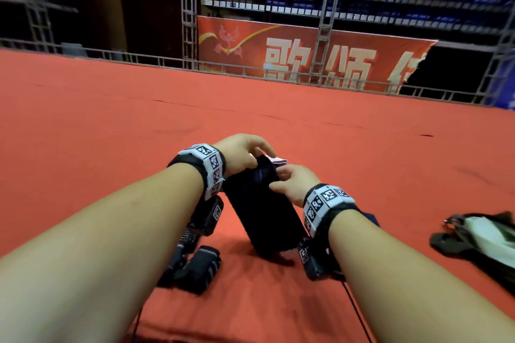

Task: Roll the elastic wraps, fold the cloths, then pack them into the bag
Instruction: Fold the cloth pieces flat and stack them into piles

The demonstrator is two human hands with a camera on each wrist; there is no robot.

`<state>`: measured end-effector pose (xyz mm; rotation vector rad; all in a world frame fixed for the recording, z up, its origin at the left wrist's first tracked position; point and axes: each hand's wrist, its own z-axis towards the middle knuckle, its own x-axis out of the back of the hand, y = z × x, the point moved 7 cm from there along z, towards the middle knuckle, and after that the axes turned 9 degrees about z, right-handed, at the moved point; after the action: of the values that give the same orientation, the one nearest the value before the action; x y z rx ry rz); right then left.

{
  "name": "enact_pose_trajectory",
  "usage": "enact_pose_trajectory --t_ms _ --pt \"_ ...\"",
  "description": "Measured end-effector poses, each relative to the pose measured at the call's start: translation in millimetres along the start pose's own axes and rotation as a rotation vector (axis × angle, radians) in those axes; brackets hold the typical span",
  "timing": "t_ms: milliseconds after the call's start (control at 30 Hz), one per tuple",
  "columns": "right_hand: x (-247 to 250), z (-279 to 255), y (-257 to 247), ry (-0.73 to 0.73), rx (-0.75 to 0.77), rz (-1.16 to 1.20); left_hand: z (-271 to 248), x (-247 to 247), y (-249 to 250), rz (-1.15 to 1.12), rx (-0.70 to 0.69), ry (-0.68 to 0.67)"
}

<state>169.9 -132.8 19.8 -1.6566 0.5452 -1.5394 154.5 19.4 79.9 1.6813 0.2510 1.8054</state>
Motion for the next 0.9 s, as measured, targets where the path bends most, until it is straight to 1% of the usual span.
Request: enact_pose_trajectory --t_ms 67,133,167,233,267,300,333,400,433,500,600,733,800,900 --pt "3.9 -11.0 -0.2 -0.043 -0.015 -0.027 -3.8 -1.4 3.8 -0.076 0.01 -0.027" --pt "8.5 -19.5 4.8 -0.053 -0.051 0.012 -4.5 -2.4 1.5 -0.156 0.033 -0.013" --pt "9.8 -23.7 7.4 -0.066 -0.069 0.09 -3.4 -2.0 -3.5 -0.19 0.057 0.029" --pt "13.1 -29.8 14.4 -0.066 -0.112 0.28 -5.0 -2.5 -18.1 -0.233 0.153 0.13" --pt "15.7 -33.3 17.2 -0.058 -0.128 0.357 -7.9 -8.2 -25.9 -0.288 0.211 0.134" --pt "19.2 -36.1 20.7 -0.042 -0.139 0.411 -12.0 -19.5 -32.5 -0.392 0.265 0.093" --pt "22.8 -39.4 24.4 -0.026 -0.145 0.46 -18.0 -33.5 -35.1 -0.499 0.306 0.018" --pt "29.2 -44.7 31.6 0.007 -0.165 0.542 -29.5 -58.6 -39.8 -0.595 0.395 -0.097" --pt "31.8 -45.6 36.4 0.022 -0.178 0.586 -34.2 -68.8 -41.7 -0.626 0.442 -0.119" --pt "35.2 -47.1 43.0 0.044 -0.203 0.685 -40.3 -84.8 -38.7 -0.704 0.488 -0.157" --pt "36.4 -48.0 48.8 0.063 -0.218 0.789 -43.5 -101.8 -28.3 -0.761 0.49 -0.244" --pt "34.4 -48.5 56.6 0.094 -0.233 0.86 -37.6 -110.5 -23.5 -0.771 0.444 -0.263" --pt "28.8 -48.1 63.6 0.061 -0.254 0.829 -35.0 -111.4 -21.9 -0.766 0.416 -0.253" --pt "23.7 -47.7 72.1 -0.012 -0.261 0.615 -28.5 -105.8 -28.4 -0.758 0.365 -0.133"
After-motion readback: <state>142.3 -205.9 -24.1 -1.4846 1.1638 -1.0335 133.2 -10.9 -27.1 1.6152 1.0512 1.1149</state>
